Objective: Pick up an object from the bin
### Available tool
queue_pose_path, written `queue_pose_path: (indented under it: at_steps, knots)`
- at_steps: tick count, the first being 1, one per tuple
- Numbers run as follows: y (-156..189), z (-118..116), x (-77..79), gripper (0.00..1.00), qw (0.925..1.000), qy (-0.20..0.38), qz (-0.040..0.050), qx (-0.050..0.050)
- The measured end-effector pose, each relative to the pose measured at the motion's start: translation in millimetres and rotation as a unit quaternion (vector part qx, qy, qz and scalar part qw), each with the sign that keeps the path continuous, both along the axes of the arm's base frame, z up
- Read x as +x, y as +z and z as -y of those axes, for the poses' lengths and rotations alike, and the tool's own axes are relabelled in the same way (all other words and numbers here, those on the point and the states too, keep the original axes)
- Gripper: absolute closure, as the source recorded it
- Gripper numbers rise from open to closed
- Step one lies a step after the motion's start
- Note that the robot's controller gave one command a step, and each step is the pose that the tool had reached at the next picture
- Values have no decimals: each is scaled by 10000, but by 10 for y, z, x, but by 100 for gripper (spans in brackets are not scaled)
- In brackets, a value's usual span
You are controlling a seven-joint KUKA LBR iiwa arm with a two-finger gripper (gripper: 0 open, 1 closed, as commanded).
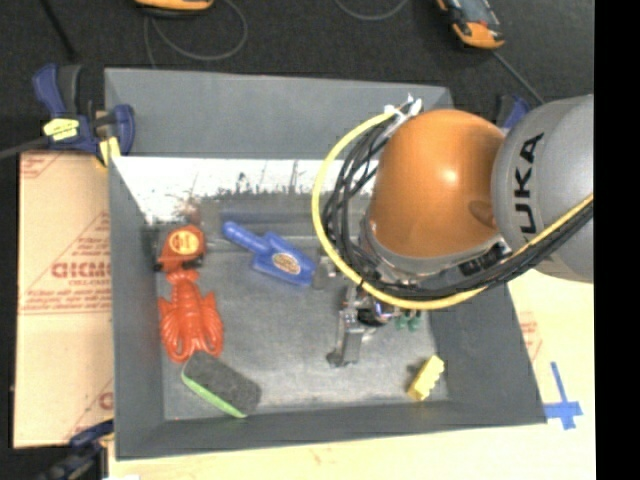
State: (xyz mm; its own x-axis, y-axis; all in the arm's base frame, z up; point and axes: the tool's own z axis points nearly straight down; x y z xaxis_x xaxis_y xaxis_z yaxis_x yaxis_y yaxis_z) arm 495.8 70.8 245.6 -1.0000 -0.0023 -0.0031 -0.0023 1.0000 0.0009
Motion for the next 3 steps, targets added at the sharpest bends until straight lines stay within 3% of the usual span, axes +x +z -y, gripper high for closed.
queue_pose_path:
  at_steps: [1, 2, 3]
  knots:
    - [-155, 51, 496, 0, 9998, 191, 20, -3]
    - [-242, 68, 700, 0, 9995, 306, 24, -8]
    - [-796, 498, 387, 0, 9928, 1197, 31, -6]
